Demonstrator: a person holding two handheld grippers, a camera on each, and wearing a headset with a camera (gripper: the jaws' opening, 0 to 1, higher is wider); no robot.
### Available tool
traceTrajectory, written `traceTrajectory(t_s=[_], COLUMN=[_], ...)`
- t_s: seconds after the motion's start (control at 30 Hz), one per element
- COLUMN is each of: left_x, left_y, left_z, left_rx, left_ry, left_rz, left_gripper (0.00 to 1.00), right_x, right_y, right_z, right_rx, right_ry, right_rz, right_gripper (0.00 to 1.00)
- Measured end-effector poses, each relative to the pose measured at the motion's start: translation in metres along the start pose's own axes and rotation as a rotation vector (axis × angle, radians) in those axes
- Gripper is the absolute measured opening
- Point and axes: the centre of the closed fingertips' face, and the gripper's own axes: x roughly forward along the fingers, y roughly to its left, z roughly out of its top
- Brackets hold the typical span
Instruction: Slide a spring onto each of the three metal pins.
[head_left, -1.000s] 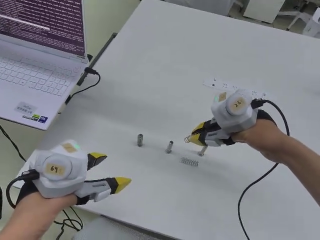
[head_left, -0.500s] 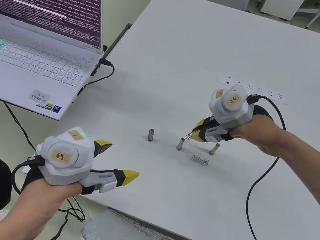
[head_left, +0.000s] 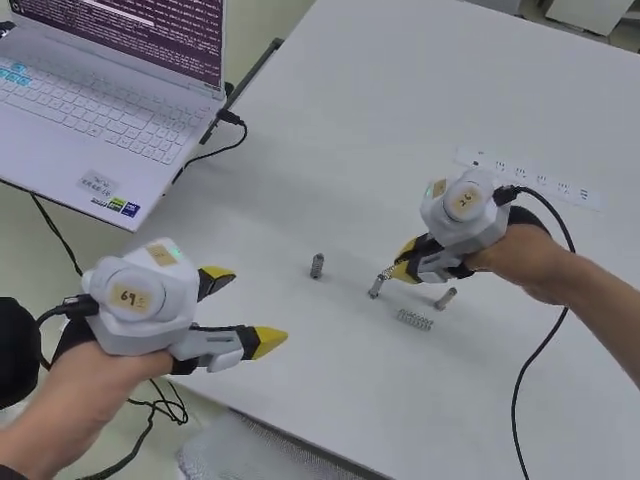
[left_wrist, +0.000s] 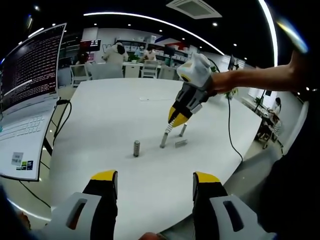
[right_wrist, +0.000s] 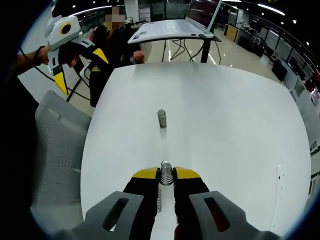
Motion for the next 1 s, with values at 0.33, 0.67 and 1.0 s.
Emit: traceTrajectory(t_s=[0.33,0.67,1.0], left_x=[-0.001,0.000,-0.001], left_y=[0.001,-0.002,0.001], left_z=[-0.001,0.001,0.001], left_rx=[-0.002,-0.002,-0.007], left_ry=[0.004,0.009,0.016], left_rz=[0.002,-0.002,0.001], left_gripper=[0.56,0.56,0.55], right_x=[0.009,0.018,0.025], right_y=[0.004,0.004,0.005], right_z=[0.001,0.001,0.003], right_rx=[-0.024,-0.062,-0.098], right_ry=[0.018,0.044,0.062], right_rz=[0.020,0.039,0.042], right_gripper=[0.08,0.09,0.09])
